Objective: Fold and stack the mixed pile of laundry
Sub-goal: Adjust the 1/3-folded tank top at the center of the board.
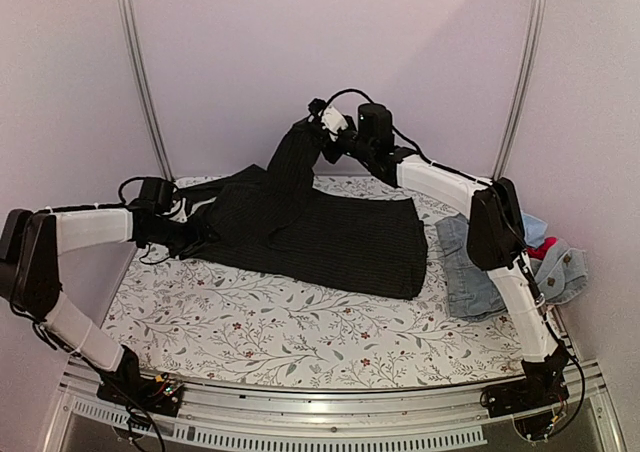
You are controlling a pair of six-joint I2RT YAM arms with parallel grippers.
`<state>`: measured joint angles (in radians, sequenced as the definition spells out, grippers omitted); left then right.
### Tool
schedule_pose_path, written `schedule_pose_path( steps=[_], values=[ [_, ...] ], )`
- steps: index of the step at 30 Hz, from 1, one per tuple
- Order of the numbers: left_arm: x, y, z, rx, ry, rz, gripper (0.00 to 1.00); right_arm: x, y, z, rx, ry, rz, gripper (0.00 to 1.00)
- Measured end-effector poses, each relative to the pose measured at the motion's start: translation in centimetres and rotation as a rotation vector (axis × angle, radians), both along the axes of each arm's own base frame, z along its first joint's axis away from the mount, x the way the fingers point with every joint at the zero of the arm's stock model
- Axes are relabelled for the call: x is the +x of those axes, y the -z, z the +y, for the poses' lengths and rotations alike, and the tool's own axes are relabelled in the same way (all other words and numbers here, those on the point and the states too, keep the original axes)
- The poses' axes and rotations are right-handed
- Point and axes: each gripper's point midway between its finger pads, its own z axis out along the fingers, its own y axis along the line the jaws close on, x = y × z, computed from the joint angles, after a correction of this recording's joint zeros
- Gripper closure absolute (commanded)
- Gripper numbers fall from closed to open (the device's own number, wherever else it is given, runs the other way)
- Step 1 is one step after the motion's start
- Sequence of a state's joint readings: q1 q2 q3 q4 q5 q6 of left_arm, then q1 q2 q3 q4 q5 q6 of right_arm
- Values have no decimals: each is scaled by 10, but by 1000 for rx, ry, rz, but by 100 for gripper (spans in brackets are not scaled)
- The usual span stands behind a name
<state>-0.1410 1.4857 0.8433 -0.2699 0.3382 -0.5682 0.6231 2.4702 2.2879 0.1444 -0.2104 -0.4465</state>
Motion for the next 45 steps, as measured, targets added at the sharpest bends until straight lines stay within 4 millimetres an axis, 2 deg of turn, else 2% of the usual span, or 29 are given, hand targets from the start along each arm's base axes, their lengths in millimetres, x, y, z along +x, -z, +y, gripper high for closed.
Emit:
schedule_pose_path(
  steps=[3,6,10,18,21,26,28,29,31,35,39,45],
  values=[
    [9,13,-5,-13,10,21,48,6,-8,-5,-1,23,-61,99],
    [25,27,-13,-22,29,47,52,8,-25,-10,18,18,-124,97],
    [46,34,-27,-44,61,48,68,6,-37,-11,38,-17,-167,96],
    [78,29,-86,-131,200,-35,83,-2,-48,-6,67,-68,-204,97],
    [88,39,-101,-161,222,-39,86,-6,-56,-3,89,-78,-219,97],
    [96,78,-107,-179,207,31,84,-14,-74,3,141,-99,-260,97],
    [102,79,-110,-207,205,30,80,-19,-79,7,161,-113,-266,97],
    [109,78,-112,-213,190,26,75,-28,-81,16,180,-140,-258,98],
    [110,77,-113,-222,184,29,71,-32,-81,20,185,-154,-254,98],
    [111,73,-111,-256,170,16,64,-44,-69,31,190,-207,-203,100],
    [101,64,-100,-265,145,14,62,-52,-38,39,163,-255,-113,100],
    [106,20,-62,-268,82,-52,60,-70,3,36,91,-304,32,100]
  ],
)
